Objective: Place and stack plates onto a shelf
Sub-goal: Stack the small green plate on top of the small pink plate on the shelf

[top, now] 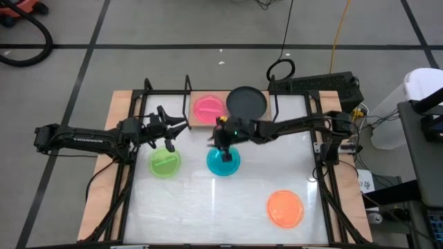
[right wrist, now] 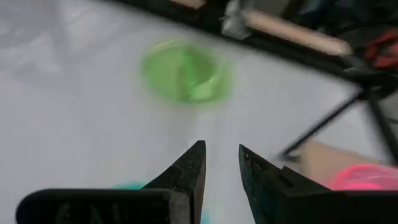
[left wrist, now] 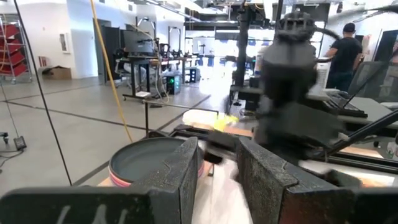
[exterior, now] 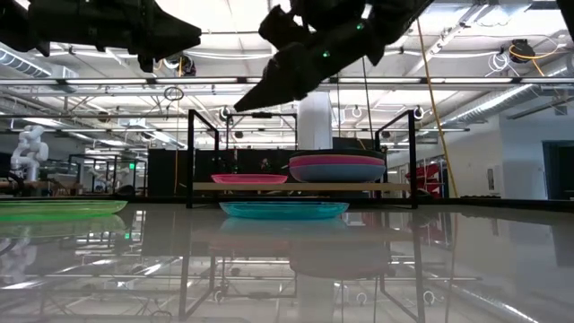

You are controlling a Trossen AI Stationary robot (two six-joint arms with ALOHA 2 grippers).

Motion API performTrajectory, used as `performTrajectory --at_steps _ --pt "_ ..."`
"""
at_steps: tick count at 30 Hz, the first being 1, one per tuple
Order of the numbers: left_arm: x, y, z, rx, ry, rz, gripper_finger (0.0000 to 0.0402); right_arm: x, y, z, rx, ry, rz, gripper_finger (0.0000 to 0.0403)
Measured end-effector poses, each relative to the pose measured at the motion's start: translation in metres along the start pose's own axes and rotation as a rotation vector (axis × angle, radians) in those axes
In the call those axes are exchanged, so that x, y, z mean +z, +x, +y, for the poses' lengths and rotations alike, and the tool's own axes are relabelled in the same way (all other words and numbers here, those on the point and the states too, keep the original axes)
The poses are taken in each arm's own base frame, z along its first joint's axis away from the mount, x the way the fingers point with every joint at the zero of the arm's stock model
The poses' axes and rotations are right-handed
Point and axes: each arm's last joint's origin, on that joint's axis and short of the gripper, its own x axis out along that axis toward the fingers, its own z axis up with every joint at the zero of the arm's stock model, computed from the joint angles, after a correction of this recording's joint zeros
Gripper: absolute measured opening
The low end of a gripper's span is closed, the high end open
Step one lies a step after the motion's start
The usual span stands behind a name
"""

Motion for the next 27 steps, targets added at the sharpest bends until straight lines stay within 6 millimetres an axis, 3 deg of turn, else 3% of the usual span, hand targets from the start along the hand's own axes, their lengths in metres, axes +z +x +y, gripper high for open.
performTrajectory --at_steps 9,14,19,24,27 --pt "0.001 0.0 0.0 0.0 -0.028 -0.006 0.0115 -0.025 0.003 0.068 0.155 -0.053 0.105 0.0082" --pt "-0.003 0.002 0.0 0.023 -0.043 0.026 0.0115 -0.04 0.0 0.094 0.1 -0.043 0.18 0.0082" --pt "0.004 0.014 -0.008 0.121 -0.033 0.288 0.0115 -0.045 -0.008 0.117 -0.004 -0.108 0.236 0.0082" --pt "0.016 0.034 -0.03 0.131 0.006 0.493 0.0115 -0.031 -0.028 0.131 -0.138 -0.176 0.204 0.0082" --pt "0.01 0.046 -0.045 0.121 0.009 0.562 0.0115 -0.023 -0.046 0.134 -0.178 -0.192 0.171 0.0082"
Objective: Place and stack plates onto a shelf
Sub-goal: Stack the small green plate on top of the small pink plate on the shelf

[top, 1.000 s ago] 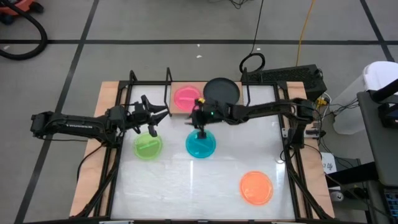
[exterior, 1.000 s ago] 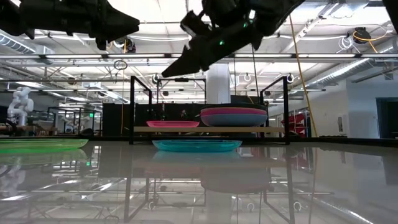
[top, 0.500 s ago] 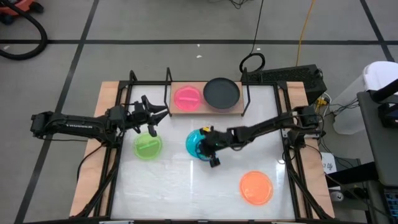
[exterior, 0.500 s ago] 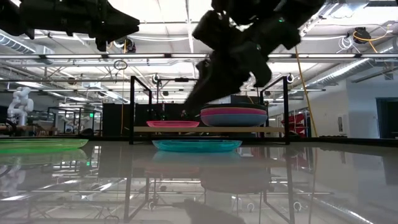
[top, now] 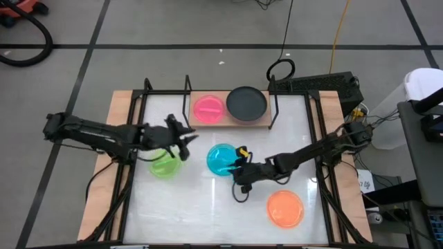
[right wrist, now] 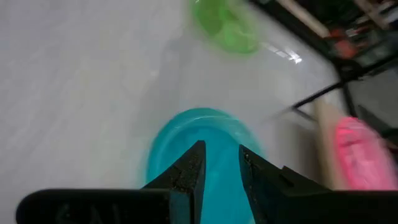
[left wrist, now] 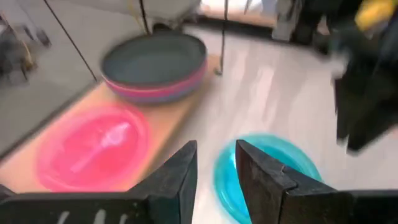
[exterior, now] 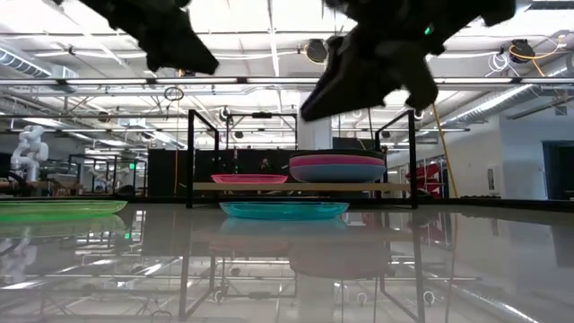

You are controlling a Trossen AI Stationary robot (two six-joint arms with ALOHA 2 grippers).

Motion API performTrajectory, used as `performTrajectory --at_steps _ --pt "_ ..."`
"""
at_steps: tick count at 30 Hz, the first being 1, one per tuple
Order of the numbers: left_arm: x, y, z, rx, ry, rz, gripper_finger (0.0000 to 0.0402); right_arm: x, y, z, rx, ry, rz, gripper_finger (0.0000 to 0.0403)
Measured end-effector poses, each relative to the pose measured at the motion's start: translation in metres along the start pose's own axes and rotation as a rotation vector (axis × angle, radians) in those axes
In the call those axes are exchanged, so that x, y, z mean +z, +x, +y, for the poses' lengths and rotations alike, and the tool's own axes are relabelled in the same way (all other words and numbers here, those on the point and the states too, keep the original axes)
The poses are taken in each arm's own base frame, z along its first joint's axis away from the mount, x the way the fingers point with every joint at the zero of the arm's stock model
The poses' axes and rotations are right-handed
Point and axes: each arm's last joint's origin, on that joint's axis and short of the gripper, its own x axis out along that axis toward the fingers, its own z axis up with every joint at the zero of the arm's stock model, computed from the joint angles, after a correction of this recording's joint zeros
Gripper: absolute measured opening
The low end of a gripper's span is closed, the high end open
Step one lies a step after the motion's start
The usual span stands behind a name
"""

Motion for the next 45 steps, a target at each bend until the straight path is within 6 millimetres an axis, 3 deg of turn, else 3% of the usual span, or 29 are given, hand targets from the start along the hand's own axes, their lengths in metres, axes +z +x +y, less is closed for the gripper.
performTrajectory --at_steps 4,8,11,15,19,31,45 --pt "-0.01 0.015 -0.011 0.068 -0.041 0.245 0.0115 -0.002 -0.028 -0.006 -0.008 0.057 -0.055 0.0082" --pt "-0.022 0.019 -0.018 0.202 -0.092 0.512 0.0115 -0.012 -0.056 -0.01 -0.001 0.14 -0.121 0.0082" --pt "-0.031 0.017 -0.034 0.202 -0.093 0.675 0.0115 -0.02 -0.074 -0.013 -0.004 0.202 -0.191 0.0082" --pt "-0.039 0.017 -0.06 0.159 -0.084 0.784 0.0115 -0.03 -0.094 -0.016 -0.025 0.273 -0.319 0.0082" --pt "-0.045 0.021 -0.071 0.205 -0.102 0.865 0.0115 -0.038 -0.107 -0.018 -0.038 0.326 -0.446 0.0082" --pt "-0.083 0.045 -0.084 0.386 -0.084 1.046 0.0115 -0.046 -0.11 -0.017 -0.032 0.369 -0.485 0.0082" --pt "-0.09 0.054 -0.092 0.364 -0.127 1.041 0.0115 -0.046 -0.112 -0.013 -0.004 0.4 -0.484 0.0082"
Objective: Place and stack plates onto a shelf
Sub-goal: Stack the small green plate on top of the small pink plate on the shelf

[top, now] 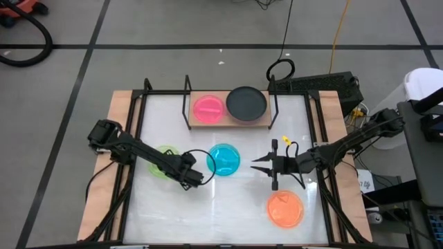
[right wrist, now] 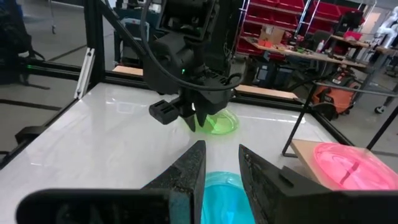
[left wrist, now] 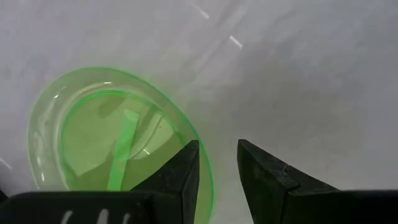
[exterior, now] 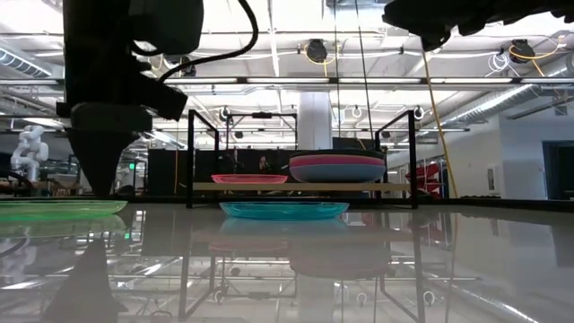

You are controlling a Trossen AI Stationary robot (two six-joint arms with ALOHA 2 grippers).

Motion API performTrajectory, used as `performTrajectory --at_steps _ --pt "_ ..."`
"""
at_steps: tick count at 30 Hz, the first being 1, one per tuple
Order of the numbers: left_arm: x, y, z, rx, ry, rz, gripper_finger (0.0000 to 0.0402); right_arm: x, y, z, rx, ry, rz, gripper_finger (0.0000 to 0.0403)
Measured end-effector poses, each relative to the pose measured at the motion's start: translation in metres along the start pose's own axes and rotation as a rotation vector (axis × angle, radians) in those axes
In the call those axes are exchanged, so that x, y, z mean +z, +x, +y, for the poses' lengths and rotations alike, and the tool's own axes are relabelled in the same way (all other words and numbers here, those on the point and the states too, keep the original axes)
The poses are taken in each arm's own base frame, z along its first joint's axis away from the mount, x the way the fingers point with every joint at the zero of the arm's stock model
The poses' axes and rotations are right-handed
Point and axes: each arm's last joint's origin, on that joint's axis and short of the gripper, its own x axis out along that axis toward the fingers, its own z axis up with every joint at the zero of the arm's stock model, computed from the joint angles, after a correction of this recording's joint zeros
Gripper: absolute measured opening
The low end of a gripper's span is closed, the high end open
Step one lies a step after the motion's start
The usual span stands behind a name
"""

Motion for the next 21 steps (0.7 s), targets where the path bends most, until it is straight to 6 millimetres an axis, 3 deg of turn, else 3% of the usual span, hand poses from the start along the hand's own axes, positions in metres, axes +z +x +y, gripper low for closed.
performTrajectory --at_steps 13,21 --pt "-0.001 0.027 -0.011 0.088 0.065 0.073 0.0115 -0.002 -0.003 0.007 0.03 0.014 0.019 0.0082" --pt "-0.001 0.03 -0.011 0.123 0.107 0.057 0.0115 -0.002 -0.007 0.012 0.014 0.02 0.019 0.0082"
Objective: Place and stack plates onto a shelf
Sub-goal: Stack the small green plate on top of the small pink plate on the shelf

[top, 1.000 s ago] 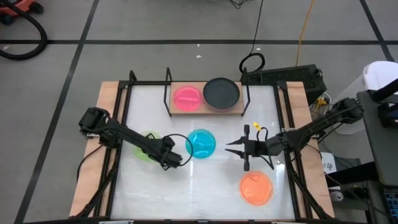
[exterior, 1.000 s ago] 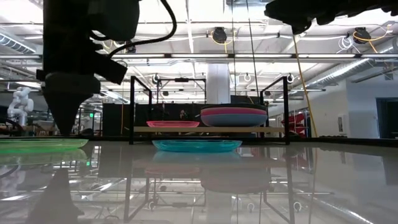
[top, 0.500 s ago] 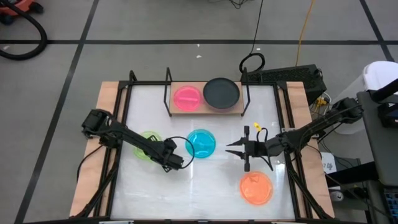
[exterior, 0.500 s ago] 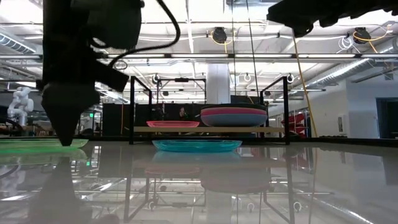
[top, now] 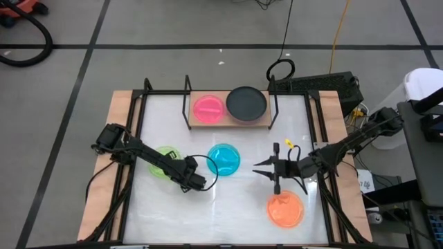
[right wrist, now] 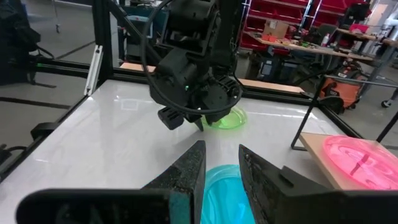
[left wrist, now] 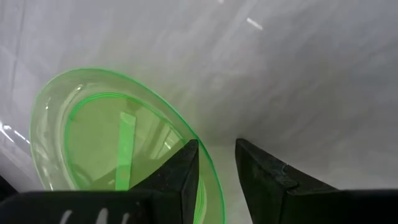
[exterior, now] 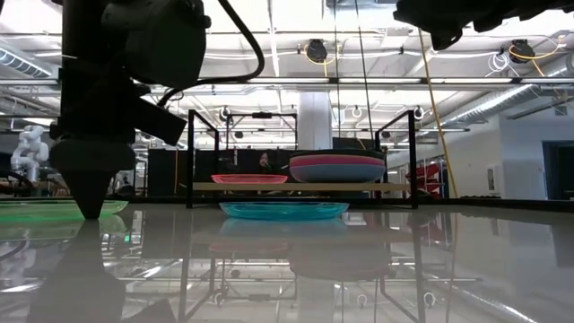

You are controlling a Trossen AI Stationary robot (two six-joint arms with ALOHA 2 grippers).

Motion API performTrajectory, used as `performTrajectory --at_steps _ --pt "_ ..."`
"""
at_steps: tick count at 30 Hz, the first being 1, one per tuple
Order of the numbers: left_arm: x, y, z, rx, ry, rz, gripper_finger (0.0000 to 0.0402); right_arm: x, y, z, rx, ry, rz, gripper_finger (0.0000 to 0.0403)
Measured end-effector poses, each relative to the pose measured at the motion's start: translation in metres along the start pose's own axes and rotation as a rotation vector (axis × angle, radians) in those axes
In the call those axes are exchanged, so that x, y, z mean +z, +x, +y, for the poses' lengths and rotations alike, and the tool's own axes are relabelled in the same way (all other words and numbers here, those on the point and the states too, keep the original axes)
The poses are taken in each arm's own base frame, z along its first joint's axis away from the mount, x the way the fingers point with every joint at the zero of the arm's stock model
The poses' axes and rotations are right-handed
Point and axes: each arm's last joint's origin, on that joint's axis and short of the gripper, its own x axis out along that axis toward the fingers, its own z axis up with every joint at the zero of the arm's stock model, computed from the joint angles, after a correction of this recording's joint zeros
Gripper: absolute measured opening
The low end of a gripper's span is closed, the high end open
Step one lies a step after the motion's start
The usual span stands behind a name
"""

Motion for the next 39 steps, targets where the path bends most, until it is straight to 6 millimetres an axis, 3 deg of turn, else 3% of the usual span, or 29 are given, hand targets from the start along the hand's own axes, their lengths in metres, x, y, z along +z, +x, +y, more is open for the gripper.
performTrajectory --at_steps 4,10,19,23,31,35,39 --pt "0.0 0.0 0.001 0.006 0.022 0.003 0.0097 0.0 -0.001 0.002 0.01 0.016 -0.001 0.0082" --pt "0.001 0.001 -0.001 -0.007 0.065 -0.004 0.0014 0.0 -0.002 0.004 0.02 0.029 -0.002 0.0082" --pt "0.005 -0.006 -0.004 -0.067 0.131 -0.065 0.0007 -0.015 -0.004 0.003 0.021 0.082 0.033 0.0082" --pt "0.008 -0.03 -0.01 -0.124 0.094 -0.173 0.0006 -0.022 -0.006 0.002 0.021 0.122 0.034 0.0082" --pt "0.016 -0.086 -0.018 -0.076 0.331 -0.451 0.0006 -0.03 -0.01 0.0 0.026 0.188 -0.026 0.0082" --pt "0.032 -0.099 -0.011 -0.014 0.455 -0.516 0.0005 -0.033 -0.011 -0.001 0.028 0.231 -0.037 0.0082" --pt "0.055 -0.097 0.006 0.125 0.548 -0.544 0.0005 -0.033 -0.011 -0.001 0.031 0.25 -0.033 0.0082"
